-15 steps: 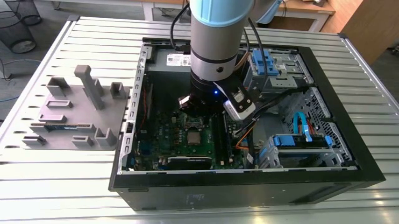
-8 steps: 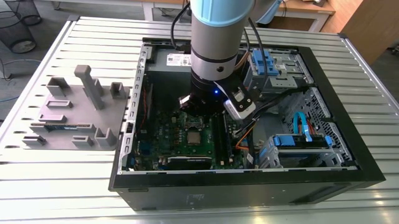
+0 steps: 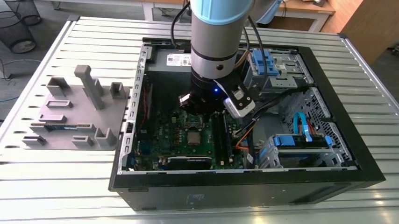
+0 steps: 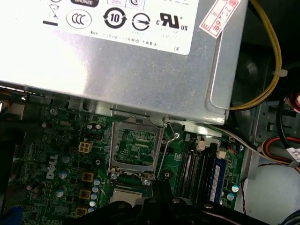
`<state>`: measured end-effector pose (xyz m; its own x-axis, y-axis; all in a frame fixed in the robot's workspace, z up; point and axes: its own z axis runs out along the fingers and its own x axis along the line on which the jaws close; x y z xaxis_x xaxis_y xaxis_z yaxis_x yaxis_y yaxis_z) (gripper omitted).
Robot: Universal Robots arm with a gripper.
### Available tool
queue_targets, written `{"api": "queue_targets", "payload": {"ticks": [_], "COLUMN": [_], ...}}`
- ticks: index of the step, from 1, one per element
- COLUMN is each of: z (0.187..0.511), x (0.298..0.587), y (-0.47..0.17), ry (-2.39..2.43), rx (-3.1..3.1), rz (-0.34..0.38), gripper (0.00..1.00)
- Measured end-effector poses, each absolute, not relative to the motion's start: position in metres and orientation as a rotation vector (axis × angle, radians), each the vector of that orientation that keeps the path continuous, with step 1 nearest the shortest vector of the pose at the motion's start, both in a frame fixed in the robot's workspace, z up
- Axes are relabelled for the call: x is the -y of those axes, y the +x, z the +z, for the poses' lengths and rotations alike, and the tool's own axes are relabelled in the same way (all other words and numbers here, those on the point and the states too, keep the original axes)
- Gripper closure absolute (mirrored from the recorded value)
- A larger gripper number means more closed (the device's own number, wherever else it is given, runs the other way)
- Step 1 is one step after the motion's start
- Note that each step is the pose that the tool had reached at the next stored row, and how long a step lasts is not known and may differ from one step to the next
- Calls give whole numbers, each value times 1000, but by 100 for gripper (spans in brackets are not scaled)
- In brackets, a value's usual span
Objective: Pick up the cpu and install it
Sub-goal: 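Close the cpu cover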
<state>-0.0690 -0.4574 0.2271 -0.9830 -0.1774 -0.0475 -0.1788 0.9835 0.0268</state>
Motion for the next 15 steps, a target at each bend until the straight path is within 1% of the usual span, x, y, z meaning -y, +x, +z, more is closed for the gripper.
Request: {"api": "queue_targets", "payload": {"ticks": [15], "z": [226], "x": [457], "y": [-68], "ry": [-400], "rx": [-3072], "rz": [53], "gripper": [89]}}
